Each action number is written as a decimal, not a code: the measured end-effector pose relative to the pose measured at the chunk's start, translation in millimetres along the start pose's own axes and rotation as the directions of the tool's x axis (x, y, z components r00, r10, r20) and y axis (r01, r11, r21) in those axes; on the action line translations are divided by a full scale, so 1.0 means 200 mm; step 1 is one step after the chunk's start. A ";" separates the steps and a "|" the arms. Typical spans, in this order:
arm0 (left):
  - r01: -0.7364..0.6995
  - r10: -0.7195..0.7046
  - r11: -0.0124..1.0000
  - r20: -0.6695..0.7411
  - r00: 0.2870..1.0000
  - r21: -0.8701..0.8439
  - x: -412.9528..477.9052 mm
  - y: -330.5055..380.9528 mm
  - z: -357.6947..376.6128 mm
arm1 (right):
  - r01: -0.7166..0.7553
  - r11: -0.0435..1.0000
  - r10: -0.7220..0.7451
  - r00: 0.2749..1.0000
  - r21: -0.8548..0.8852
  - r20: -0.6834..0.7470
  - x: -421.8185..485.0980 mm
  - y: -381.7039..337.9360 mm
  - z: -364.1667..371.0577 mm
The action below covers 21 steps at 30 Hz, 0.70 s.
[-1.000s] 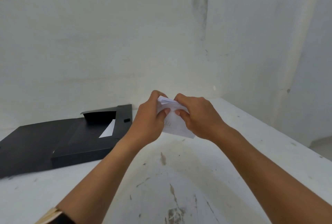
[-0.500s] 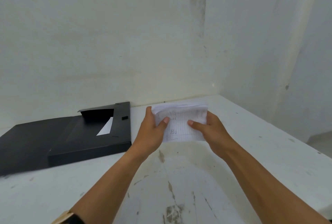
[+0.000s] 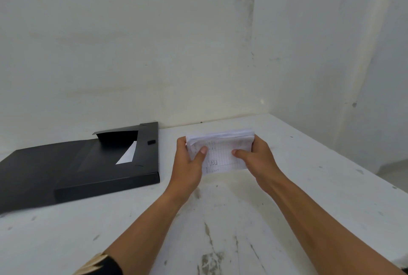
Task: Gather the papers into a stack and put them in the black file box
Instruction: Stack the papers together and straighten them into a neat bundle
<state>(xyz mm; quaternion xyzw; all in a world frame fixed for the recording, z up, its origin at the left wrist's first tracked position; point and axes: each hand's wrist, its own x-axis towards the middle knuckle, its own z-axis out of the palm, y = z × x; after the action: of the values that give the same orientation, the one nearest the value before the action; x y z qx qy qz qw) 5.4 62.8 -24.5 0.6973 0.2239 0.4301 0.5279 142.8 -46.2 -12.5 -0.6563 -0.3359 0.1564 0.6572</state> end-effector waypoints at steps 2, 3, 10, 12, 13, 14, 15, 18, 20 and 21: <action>-0.009 0.009 1.000 -0.010 1.000 -0.019 0.00 -0.02 0.00 | 0.009 1.000 -0.009 1.000 0.011 0.000 -0.01 0.01 0.00; -0.013 0.013 1.000 -0.003 1.000 -0.016 0.00 -0.03 -0.01 | 0.009 1.000 -0.009 1.000 0.014 -0.003 -0.01 0.01 0.00; 0.084 -0.083 0.996 0.099 0.992 -0.003 -0.05 -0.14 -0.05 | -0.075 0.997 0.076 0.997 0.022 -0.010 -0.06 0.11 0.02; 0.041 -0.043 0.999 0.059 0.997 0.028 -0.04 -0.13 -0.04 | -0.066 0.997 0.067 0.998 0.031 -0.020 -0.05 0.10 0.03; 0.020 -0.022 0.999 0.037 0.999 0.035 -0.04 -0.11 -0.03 | -0.051 0.998 0.052 0.998 0.039 -0.022 -0.05 0.08 0.03; 0.008 -0.009 1.000 0.025 1.000 0.028 -0.03 -0.11 -0.03 | -0.033 0.999 0.034 0.999 0.043 -0.019 -0.05 0.07 0.03; 0.006 -0.006 1.000 0.027 1.000 0.017 -0.03 -0.10 -0.04 | -0.016 0.999 0.016 1.000 0.036 -0.014 -0.04 0.06 0.02; 0.058 -0.057 0.998 0.091 0.994 -0.009 -0.05 -0.12 -0.06 | -0.018 1.000 0.018 1.000 -0.011 0.000 -0.05 0.08 0.01; 0.087 -0.084 0.996 0.128 0.988 -0.022 -0.06 -0.13 -0.07 | -0.053 0.999 0.053 0.999 -0.002 0.007 -0.07 0.11 0.01; 0.086 -0.084 0.996 0.131 0.988 -0.016 -0.06 -0.14 -0.07 | -0.058 0.998 0.058 0.998 0.000 0.007 -0.07 0.11 0.02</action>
<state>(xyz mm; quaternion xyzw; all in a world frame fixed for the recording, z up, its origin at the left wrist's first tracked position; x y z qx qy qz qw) -8.6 69.8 -53.6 0.7080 0.2140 0.3632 0.5666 134.9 -51.1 -38.2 -0.6651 -0.3187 0.1779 0.6515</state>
